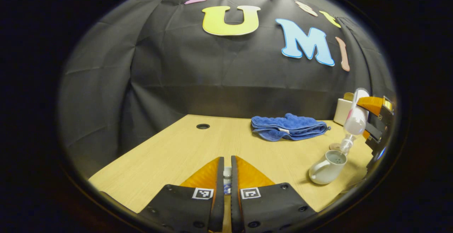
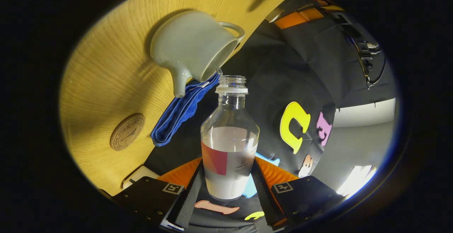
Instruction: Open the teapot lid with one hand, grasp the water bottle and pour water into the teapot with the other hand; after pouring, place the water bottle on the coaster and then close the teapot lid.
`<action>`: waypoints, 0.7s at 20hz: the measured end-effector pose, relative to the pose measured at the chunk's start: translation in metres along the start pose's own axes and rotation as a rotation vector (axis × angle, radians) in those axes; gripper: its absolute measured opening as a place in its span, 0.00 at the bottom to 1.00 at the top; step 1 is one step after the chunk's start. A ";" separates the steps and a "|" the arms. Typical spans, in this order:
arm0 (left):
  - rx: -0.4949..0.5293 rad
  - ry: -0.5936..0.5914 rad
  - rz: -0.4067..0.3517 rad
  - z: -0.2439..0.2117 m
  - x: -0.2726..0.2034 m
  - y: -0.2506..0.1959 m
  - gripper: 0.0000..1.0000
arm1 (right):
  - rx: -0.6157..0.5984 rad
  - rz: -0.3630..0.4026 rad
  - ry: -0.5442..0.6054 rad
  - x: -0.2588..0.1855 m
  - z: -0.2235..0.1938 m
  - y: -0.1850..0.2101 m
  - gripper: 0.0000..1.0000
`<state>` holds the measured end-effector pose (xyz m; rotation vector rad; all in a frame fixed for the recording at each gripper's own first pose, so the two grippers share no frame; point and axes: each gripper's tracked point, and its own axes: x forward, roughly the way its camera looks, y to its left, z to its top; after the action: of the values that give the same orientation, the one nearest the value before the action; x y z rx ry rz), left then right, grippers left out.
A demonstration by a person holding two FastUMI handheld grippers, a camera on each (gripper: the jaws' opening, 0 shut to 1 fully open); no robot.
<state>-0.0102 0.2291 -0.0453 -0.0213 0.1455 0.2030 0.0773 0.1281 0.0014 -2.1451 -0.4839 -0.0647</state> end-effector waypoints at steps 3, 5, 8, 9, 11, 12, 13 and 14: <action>-0.002 0.002 0.000 0.001 -0.001 0.001 0.14 | -0.011 -0.012 -0.008 -0.002 0.005 -0.004 0.76; -0.003 0.005 0.000 -0.001 -0.001 0.001 0.14 | -0.021 -0.018 -0.017 0.000 0.007 -0.007 0.76; -0.004 0.007 -0.002 -0.002 0.000 0.000 0.14 | -0.034 -0.025 -0.018 0.003 0.004 -0.011 0.77; -0.005 0.006 -0.003 -0.001 -0.001 0.000 0.14 | -0.039 -0.027 -0.017 0.003 0.004 -0.012 0.76; -0.005 0.007 -0.003 -0.001 0.000 0.000 0.14 | -0.036 -0.023 -0.017 0.005 0.002 -0.012 0.77; -0.005 0.007 -0.003 -0.002 0.000 0.001 0.14 | -0.030 -0.019 -0.018 0.006 0.002 -0.011 0.77; -0.006 0.008 -0.003 -0.001 0.000 0.000 0.14 | -0.023 -0.016 -0.017 0.005 0.003 -0.011 0.77; -0.006 0.008 -0.003 -0.001 -0.001 0.001 0.14 | -0.013 -0.010 -0.016 0.005 0.003 -0.009 0.77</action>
<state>-0.0114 0.2296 -0.0465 -0.0283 0.1526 0.2007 0.0786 0.1364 0.0081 -2.1580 -0.5050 -0.0563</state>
